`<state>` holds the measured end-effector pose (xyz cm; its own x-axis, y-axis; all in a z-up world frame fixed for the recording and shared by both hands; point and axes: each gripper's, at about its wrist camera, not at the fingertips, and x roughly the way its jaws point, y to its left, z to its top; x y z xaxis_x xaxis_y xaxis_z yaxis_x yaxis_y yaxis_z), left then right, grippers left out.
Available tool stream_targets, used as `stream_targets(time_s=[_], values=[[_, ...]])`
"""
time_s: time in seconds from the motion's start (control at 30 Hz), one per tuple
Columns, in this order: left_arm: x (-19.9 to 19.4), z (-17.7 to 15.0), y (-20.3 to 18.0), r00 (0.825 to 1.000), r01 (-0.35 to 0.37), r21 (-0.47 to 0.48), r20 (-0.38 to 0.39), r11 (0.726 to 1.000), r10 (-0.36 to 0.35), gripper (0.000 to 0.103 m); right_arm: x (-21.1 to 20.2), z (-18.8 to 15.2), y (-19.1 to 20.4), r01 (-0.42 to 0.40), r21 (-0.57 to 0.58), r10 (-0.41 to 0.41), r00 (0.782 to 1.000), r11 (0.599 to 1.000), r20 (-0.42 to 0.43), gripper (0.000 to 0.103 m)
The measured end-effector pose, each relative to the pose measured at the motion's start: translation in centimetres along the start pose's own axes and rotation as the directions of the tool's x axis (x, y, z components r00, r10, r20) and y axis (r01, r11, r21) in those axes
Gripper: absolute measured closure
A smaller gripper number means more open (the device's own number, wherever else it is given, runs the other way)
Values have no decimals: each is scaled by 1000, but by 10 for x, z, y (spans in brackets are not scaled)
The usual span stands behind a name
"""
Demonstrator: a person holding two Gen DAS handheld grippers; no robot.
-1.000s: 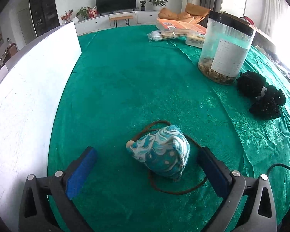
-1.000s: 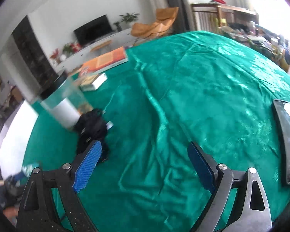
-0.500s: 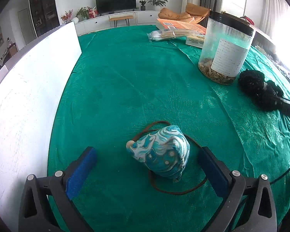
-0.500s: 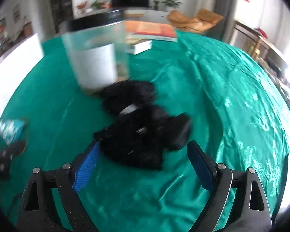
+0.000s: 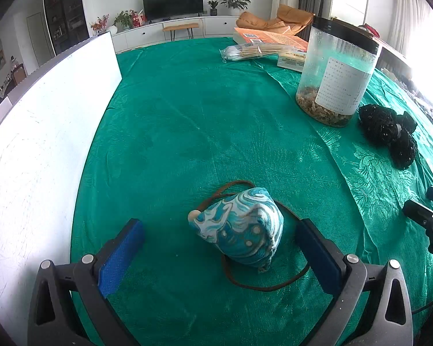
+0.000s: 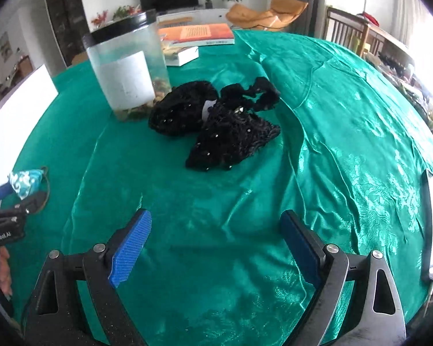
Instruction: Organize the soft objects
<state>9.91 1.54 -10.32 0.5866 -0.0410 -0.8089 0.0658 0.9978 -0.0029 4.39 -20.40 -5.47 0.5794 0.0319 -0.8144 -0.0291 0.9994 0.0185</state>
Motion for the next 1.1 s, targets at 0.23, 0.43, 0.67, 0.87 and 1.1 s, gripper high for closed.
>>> stream_targets(time_s=[0.23, 0.43, 0.67, 0.87, 1.1], values=[[0, 0, 0, 1000, 0, 0, 0, 1000, 0, 0, 2, -9, 1, 8, -9, -8, 1000, 1000, 16, 9], [0, 0, 0, 1000, 2, -1, 0, 1000, -2, 0, 4, -5, 2, 6, -9, -6, 1000, 1000, 16, 9], [-12, -8, -8, 996, 92, 37, -26, 995, -91, 0, 5, -4, 3, 5, -9, -5, 1000, 1000, 16, 9], [-10, 0, -15, 999, 50, 58, 13, 997, -51, 40, -1, 7, -18, -122, 106, 120, 992, 987, 30, 10], [-11, 7, -11, 995, 97, 14, 17, 995, -97, 54, 14, 75, -37, -143, 163, 141, 990, 976, 26, 10]])
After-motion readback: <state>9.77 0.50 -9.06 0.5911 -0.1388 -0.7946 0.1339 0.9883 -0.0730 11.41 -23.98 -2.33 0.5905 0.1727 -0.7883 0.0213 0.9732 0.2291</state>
